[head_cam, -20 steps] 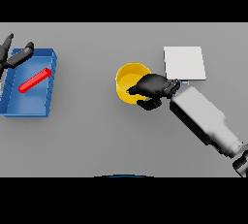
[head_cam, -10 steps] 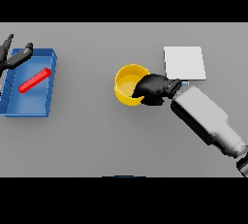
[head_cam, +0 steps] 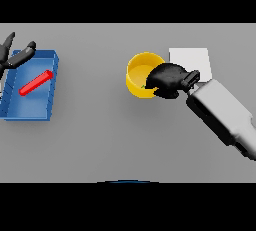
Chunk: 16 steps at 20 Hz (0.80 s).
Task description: Pick up the red beaker and tilt it to pour out 1 green nut into yellow bowl. Pick up the yellow bowl and place it on the metallic measuring scale.
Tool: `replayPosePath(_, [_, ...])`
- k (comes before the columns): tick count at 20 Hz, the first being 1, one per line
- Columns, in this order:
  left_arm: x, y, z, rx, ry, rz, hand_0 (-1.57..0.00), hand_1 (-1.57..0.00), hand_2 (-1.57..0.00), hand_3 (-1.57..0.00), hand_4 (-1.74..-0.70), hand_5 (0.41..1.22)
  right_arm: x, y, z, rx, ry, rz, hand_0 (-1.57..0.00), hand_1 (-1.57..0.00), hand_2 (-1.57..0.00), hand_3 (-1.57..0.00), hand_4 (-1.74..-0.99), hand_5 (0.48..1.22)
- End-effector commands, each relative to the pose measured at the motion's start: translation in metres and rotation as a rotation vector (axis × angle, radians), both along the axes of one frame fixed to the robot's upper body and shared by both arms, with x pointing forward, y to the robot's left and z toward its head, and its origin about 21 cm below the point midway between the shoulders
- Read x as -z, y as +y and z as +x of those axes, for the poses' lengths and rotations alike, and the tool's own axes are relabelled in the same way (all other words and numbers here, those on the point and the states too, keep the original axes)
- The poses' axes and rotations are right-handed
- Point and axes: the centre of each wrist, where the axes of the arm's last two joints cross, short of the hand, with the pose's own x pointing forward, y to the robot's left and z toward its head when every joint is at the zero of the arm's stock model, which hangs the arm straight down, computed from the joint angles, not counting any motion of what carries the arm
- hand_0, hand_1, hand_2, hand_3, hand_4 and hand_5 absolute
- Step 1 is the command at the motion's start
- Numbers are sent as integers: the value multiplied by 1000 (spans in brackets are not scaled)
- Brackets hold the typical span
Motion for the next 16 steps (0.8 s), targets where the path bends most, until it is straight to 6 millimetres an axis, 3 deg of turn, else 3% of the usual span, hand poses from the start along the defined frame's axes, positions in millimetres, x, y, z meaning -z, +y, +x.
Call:
replayPosePath(1, [0,2,0,0,-5,-8,1,1,1,1,-788,702,-2,1,-4,8,-7,-2,-1563,-1562,-1447,-1199,-1738,1219])
replayPosePath(5, [0,4,0,-3,-11,-19,1,1,1,1,-800,704,-12,-3,-17,31,-24,16,-1520,-1567,-1520,-1179,-1740,1219])
replayPosePath(9, [0,3,-1,-12,6,-38,1,1,1,1,-826,723,-28,-24,-4,123,-107,10,-1550,-1570,-1504,-1174,-1741,1220])
replayPosePath(16, [-3,-2,-4,-28,14,-46,1,1,1,1,-851,754,-28,-67,29,270,-189,25,-1567,-1571,-1553,-1155,-1741,1221])
